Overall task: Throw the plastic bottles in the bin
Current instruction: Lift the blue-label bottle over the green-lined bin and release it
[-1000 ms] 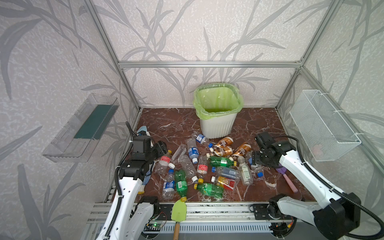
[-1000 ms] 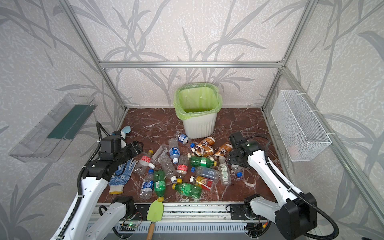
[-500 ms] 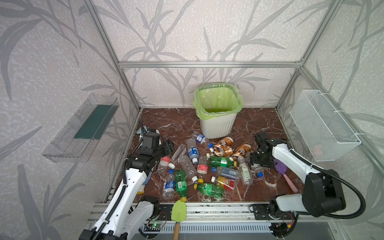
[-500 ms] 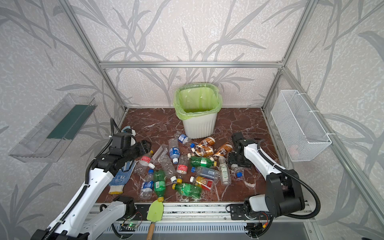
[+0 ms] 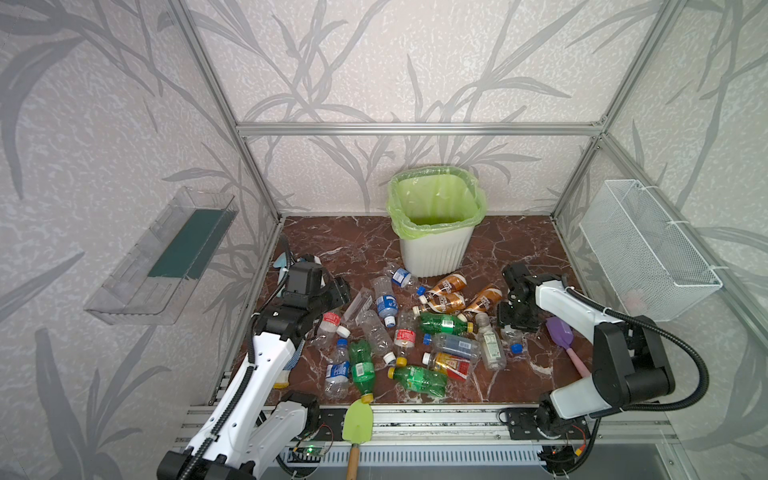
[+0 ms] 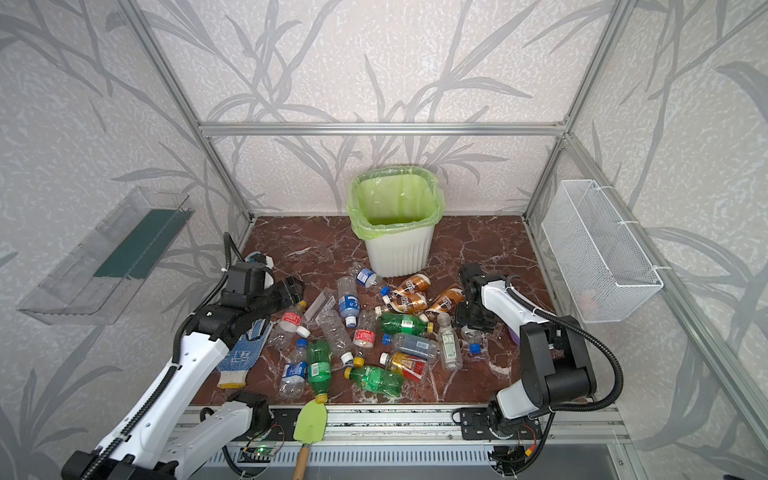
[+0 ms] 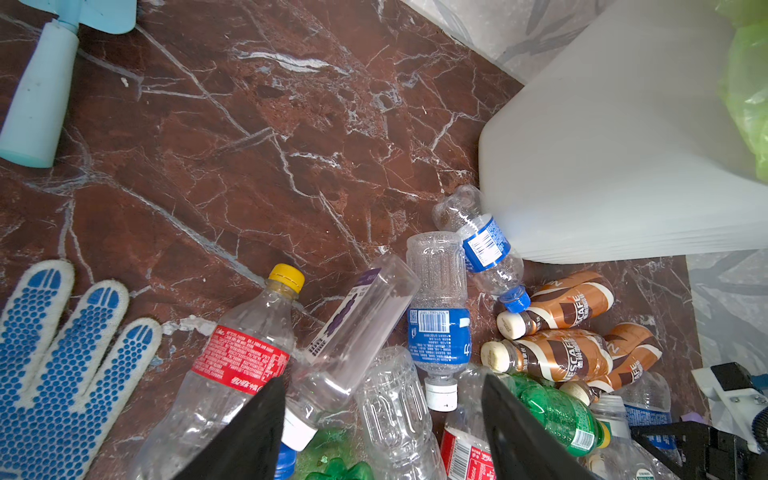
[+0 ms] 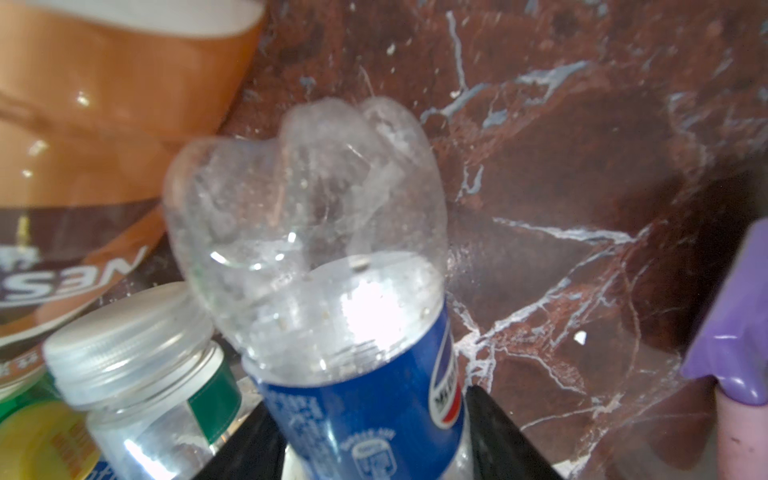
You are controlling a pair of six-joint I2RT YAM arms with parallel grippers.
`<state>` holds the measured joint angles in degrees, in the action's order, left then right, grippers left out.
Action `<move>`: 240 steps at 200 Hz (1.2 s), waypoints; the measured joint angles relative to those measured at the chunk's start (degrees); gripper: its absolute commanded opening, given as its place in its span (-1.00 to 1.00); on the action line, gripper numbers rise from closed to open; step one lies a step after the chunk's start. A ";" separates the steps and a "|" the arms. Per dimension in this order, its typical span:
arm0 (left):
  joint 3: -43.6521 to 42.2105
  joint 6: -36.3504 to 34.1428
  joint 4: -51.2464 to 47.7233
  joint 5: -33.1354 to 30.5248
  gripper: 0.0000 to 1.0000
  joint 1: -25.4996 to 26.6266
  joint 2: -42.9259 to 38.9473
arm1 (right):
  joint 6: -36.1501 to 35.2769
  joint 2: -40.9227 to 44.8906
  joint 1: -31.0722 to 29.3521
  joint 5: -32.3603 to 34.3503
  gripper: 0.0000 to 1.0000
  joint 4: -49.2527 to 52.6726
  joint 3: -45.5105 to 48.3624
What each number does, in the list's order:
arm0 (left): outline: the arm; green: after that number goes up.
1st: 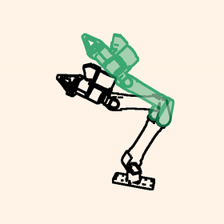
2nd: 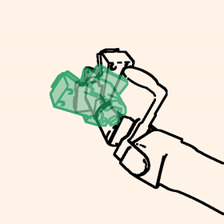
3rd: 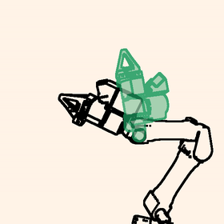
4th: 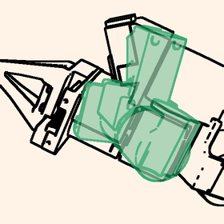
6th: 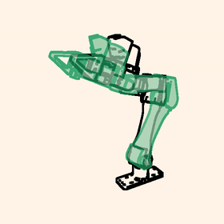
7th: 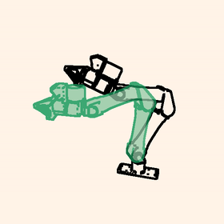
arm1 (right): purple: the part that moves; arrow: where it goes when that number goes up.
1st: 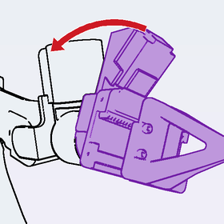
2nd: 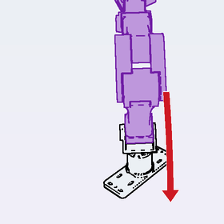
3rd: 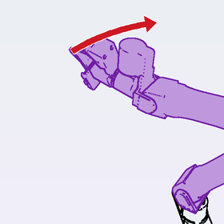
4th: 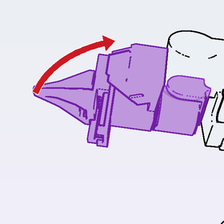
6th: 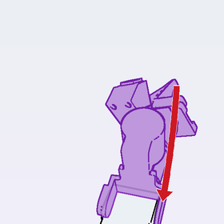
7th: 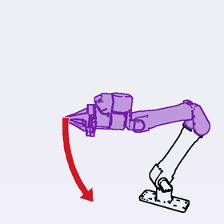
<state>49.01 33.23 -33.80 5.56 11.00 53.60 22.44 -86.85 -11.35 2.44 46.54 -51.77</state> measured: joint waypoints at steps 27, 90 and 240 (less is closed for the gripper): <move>0.02 0.00 0.00 -0.09 0.48 0.13 0.02 | 0.13 0.15 0.13 0.00 0.01 0.02 0.00; 0.55 0.09 0.13 -0.13 0.48 0.28 0.02 | 0.28 13.18 0.22 -2.29 -0.05 0.61 -0.02; 5.81 2.95 1.27 0.52 0.49 1.09 -1.29 | 1.95 7.34 -12.39 -15.39 0.98 -24.13 -51.80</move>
<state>54.83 36.18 -32.53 6.09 12.10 52.31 24.38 -79.50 -23.75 -12.95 22.41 -103.57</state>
